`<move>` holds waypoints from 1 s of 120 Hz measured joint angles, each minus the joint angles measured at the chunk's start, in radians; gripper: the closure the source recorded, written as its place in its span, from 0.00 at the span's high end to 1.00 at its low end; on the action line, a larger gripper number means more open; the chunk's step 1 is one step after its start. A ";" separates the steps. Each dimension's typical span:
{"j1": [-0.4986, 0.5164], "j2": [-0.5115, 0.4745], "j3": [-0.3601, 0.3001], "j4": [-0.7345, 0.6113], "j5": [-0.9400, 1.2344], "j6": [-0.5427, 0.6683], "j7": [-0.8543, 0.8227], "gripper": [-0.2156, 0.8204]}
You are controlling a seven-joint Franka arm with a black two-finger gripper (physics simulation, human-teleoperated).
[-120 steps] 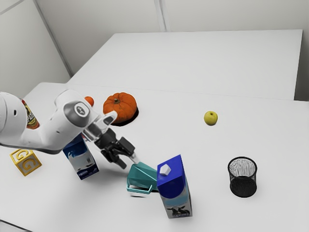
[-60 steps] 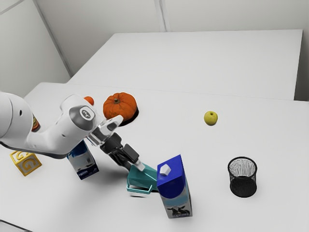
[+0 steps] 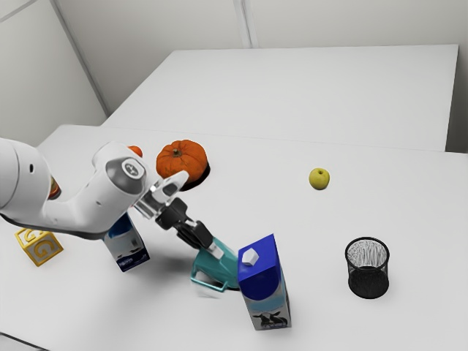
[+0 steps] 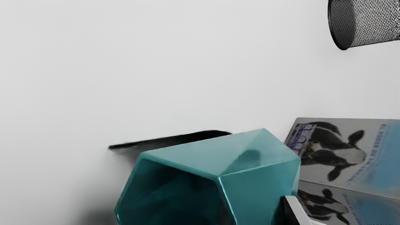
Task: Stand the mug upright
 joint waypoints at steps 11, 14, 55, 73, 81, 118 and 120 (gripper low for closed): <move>-0.006 -0.019 -0.015 0.001 -0.001 -0.006 0.009 0.12; -0.006 -0.023 -0.021 0.001 -0.002 -0.007 0.011 0.11; 0.004 -0.060 -0.070 0.021 0.017 -0.004 0.026 0.05; 0.004 -0.085 -0.077 0.069 0.157 0.002 0.000 0.04; 0.006 -0.084 -0.076 0.096 0.253 0.008 -0.022 0.04; 0.029 -0.068 -0.076 0.147 0.665 0.055 -0.186 0.04; 0.030 -0.067 -0.076 0.147 0.678 0.057 -0.196 0.04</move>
